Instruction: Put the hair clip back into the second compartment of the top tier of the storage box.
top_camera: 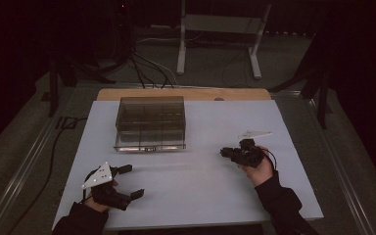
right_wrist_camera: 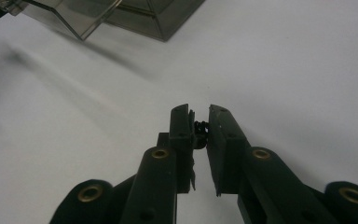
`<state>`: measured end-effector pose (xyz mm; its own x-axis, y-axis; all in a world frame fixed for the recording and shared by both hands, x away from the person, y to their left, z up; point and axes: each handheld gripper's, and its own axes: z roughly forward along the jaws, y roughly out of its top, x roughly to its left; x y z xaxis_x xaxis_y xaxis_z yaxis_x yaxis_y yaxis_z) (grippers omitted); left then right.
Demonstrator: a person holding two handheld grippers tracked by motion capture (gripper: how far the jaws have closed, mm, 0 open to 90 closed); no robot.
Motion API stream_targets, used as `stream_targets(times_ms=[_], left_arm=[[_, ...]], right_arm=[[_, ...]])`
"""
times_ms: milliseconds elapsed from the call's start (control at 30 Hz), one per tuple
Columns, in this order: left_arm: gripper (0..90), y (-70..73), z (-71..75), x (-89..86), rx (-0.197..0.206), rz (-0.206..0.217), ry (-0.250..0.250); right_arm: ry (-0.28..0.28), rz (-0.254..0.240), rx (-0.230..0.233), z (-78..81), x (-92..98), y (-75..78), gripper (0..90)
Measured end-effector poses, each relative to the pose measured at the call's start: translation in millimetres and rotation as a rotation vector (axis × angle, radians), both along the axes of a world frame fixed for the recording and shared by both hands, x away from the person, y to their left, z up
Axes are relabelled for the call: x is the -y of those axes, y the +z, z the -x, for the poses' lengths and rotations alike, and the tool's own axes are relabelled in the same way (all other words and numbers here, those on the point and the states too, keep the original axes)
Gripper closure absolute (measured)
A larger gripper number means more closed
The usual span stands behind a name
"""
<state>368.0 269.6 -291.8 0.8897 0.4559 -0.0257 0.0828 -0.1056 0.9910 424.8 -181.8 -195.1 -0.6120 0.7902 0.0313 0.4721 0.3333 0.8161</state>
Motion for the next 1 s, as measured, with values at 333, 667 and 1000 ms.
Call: stream_targets(times_ms=[333,667,1000], left_arm=[[0.5,0.3,0.3,0.6,0.001,-0.002,-0.001],[0.5,1.1,1.3,1.0,0.004,-0.002,-0.002],[0.5,0.8,1.4,1.5,0.002,-0.005,-0.003]], right_arm=[[0.02,-0.001,0.003,0.5,-5.4,6.7,80.7],[0.037,-0.001,0.01,-0.4,-12.9,13.9,80.7],[0.058,0.003,0.023,-0.5,-21.6,21.9,80.7]])
